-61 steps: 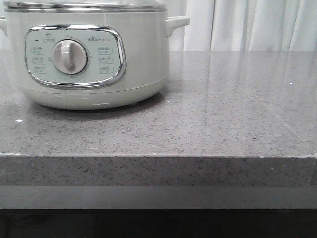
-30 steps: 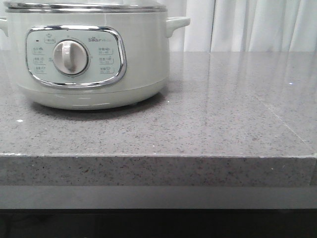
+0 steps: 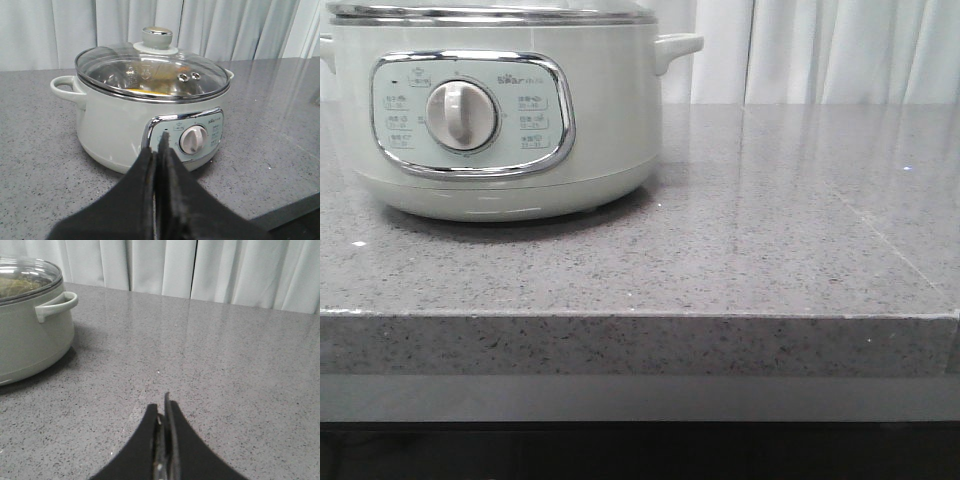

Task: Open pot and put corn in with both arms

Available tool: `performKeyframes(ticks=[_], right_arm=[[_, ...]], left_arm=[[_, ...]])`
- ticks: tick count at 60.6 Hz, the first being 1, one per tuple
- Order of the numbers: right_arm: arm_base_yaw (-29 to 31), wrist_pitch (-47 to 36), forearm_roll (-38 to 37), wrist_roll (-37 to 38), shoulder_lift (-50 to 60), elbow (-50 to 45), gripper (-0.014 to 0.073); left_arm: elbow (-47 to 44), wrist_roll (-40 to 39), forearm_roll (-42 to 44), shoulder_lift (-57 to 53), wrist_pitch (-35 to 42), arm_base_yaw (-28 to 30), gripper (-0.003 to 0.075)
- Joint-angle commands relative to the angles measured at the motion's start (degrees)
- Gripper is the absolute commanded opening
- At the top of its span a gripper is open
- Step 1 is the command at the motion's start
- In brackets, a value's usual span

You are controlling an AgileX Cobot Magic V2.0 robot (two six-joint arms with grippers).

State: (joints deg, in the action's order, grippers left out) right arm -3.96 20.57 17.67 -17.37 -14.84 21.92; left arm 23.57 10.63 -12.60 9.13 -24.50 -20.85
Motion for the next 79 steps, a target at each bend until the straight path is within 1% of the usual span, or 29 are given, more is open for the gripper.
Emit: performKeyframes(ticks=[1, 19, 23, 28, 32, 36, 41, 50, 57, 66, 73, 79], right_arm=[[0.3, -4.8, 0.5, -0.6, -0.4, 1.5, -0.0048], [0.3, -4.8, 0.5, -0.6, -0.4, 1.5, -0.0048], [0.3, -4.8, 0.5, -0.6, -0.4, 1.5, -0.0048], [0.3, -4.8, 0.5, -0.6, -0.4, 1.5, -0.0048], [0.3, -4.8, 0.5, -0.6, -0.4, 1.5, -0.0048], [0.3, -4.8, 0.5, -0.6, -0.4, 1.5, -0.0048], [0.3, -4.8, 0.5, -0.6, -0.4, 1.5, -0.0048], [0.3, -4.8, 0.5, -0.6, -0.4, 1.5, -0.0048], [0.3, -4.8, 0.5, -0.6, -0.4, 1.5, -0.0048], [0.3, -4.8, 0.5, -0.6, -0.4, 1.5, -0.0048], [0.3, -4.8, 0.5, -0.6, -0.4, 1.5, -0.0048], [0.3, -4.8, 0.5, -0.6, -0.4, 1.5, -0.0048]], left_arm=[[1.6, -0.1, -0.8, 0.7, 4.9, -0.2, -0.0018], [1.6, -0.1, -0.8, 0.7, 4.9, -0.2, -0.0018], [0.9, -0.1, -0.5, 0.7, 6.0, -0.2, -0.0018], [-0.8, -0.9, 2.7, 0.4, 7.9, -0.1, -0.0018], [-2.6, -3.4, 6.3, -0.5, 9.8, 0.4, -0.0018], [-4.7, -7.3, 9.5, -2.0, 10.8, 1.8, -0.0018], [-7.6, -10.6, 11.2, -4.8, 10.8, 4.5, -0.0018], [-13.5, -10.6, 11.0, -10.7, 10.8, 11.4, -0.0018], [-17.0, -10.6, 10.8, -10.8, 11.2, 16.2, -0.0018], [-20.8, -10.6, 9.8, -10.8, 12.8, 19.3, -0.0018], [-23.9, -10.6, 8.9, -10.8, 15.7, 21.0, -0.0018], [-24.0, -10.6, 8.3, -10.8, 15.9, 21.8, -0.0018]])
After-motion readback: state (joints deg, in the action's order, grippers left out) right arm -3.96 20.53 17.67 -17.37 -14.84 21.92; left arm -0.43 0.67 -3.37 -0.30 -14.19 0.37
